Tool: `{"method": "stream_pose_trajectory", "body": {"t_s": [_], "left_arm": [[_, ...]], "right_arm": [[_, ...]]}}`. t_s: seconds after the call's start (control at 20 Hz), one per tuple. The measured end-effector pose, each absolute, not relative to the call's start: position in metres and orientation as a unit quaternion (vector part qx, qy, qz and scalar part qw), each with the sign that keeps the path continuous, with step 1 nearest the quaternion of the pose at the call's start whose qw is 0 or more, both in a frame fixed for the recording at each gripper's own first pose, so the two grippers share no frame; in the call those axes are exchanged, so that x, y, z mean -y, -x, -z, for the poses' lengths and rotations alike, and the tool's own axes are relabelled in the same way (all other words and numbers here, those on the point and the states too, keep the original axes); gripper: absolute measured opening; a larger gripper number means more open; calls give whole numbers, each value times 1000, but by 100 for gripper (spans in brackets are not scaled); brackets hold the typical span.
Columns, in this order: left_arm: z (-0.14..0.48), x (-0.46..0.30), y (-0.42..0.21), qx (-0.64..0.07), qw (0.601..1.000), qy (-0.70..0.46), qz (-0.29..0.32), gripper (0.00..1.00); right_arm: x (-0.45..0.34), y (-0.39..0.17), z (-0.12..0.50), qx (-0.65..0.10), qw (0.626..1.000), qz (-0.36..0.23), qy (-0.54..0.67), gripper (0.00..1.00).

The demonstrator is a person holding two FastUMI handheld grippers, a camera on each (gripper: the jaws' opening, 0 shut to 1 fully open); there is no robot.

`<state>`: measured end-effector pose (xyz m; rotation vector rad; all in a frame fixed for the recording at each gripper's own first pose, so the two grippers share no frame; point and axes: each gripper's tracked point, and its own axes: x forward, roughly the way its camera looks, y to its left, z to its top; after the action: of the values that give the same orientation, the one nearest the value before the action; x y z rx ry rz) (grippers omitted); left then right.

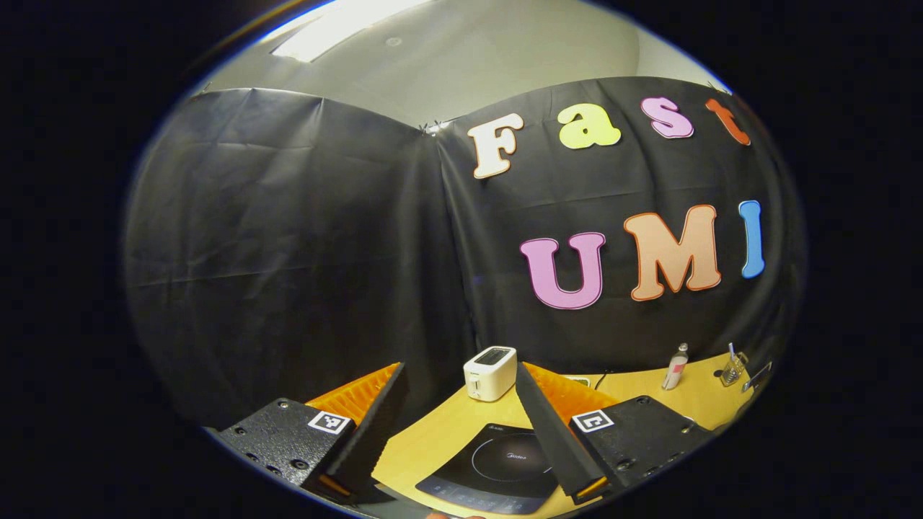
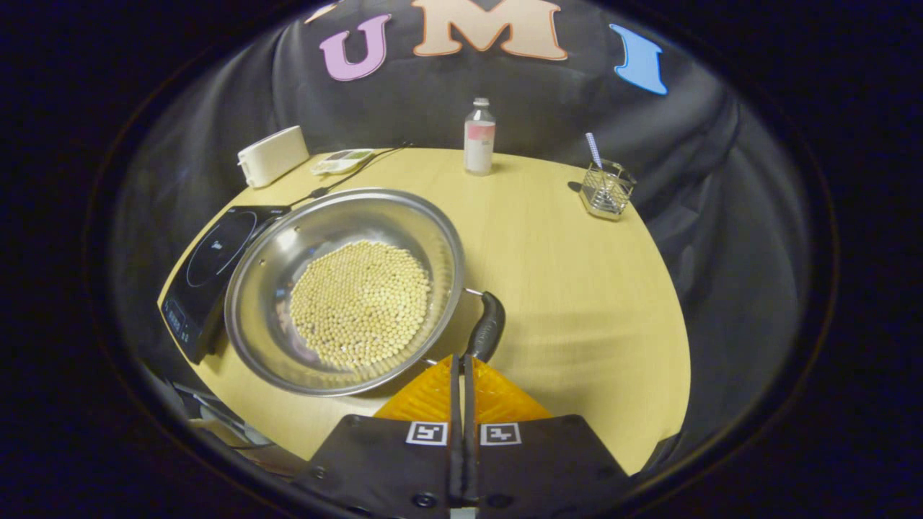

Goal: First push the handle of the pot to place it horizontally, then grasp the pot with both hands and set it on the induction cooktop.

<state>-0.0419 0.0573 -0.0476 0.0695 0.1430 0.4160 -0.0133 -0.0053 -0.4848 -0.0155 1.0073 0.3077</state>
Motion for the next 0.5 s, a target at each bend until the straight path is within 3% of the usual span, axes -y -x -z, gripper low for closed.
{"method": "stream_pose_trajectory", "body": {"t_s": [0.5], "left_arm": [[83, -34, -2, -95, 985, -26, -141, 96]], "right_arm": [[18, -1, 471, -468, 878, -97, -9, 2]]}}
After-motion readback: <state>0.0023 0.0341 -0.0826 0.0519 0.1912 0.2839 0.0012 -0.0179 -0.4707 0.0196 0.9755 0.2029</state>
